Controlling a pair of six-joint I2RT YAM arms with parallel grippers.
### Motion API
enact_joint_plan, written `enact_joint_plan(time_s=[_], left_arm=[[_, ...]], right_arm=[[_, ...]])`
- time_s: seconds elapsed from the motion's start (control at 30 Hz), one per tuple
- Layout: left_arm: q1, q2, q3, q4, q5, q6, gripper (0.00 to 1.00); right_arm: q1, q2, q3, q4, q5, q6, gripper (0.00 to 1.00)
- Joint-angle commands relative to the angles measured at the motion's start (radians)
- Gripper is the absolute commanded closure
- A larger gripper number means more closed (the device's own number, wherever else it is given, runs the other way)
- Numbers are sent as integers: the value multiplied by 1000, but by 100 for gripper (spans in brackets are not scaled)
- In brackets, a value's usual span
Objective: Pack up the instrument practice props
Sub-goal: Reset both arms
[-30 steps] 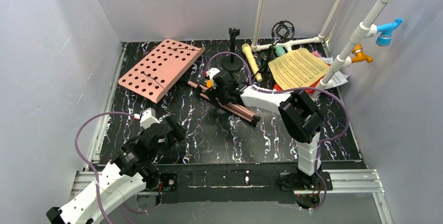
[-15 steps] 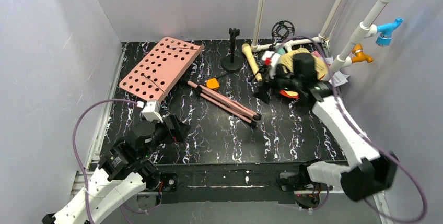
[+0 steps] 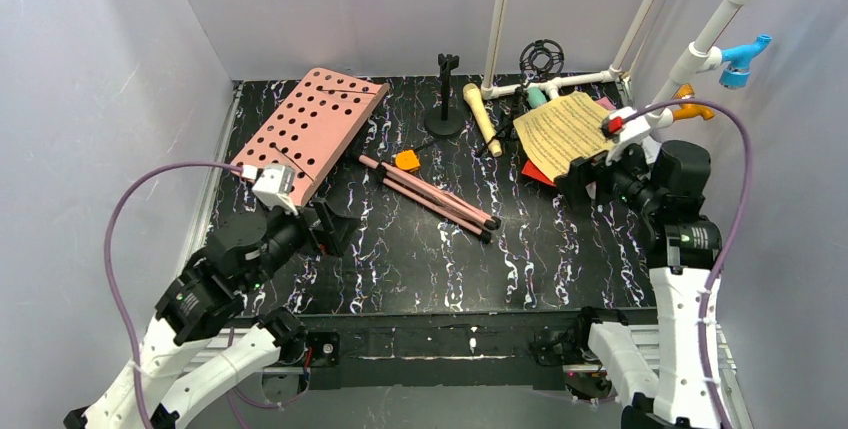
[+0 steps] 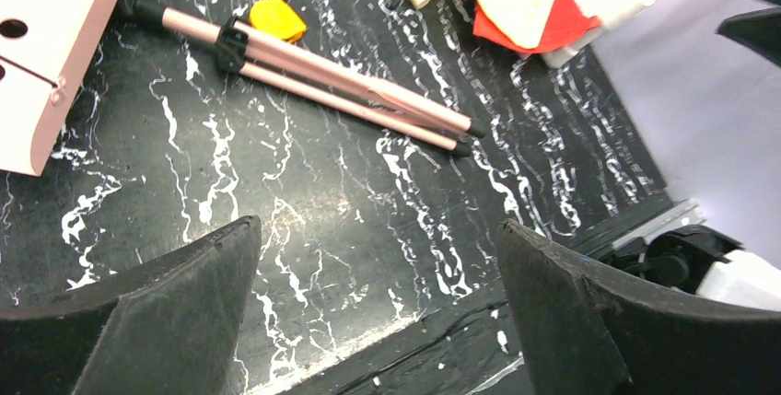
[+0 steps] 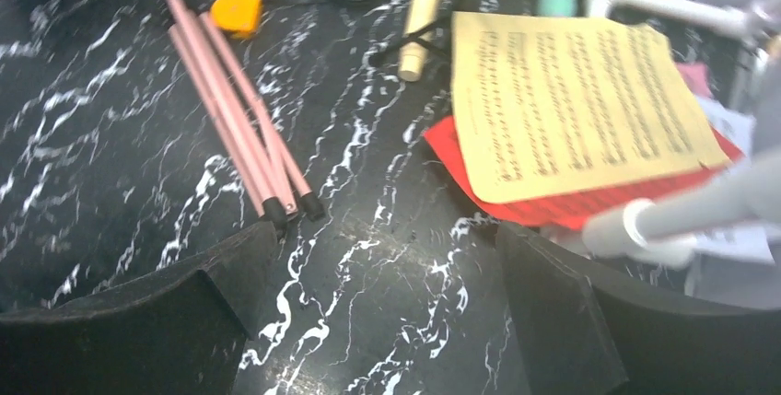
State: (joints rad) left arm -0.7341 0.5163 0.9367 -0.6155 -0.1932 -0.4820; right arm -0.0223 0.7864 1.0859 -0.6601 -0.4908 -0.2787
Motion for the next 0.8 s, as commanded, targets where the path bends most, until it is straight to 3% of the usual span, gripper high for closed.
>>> enact_joint_plan(time_s=[0.0, 0.13, 0.77], left_arm=[[5, -41, 100, -68, 23, 14, 2], [7, -65, 158, -111, 31, 11, 2], [6, -157, 164, -156, 42, -2, 2]], right_arm=[[-45, -54, 80, -13, 192, 184, 2], [-65, -79, 129, -22, 273, 220, 2], [-110, -92, 132, 13, 264, 242, 2]])
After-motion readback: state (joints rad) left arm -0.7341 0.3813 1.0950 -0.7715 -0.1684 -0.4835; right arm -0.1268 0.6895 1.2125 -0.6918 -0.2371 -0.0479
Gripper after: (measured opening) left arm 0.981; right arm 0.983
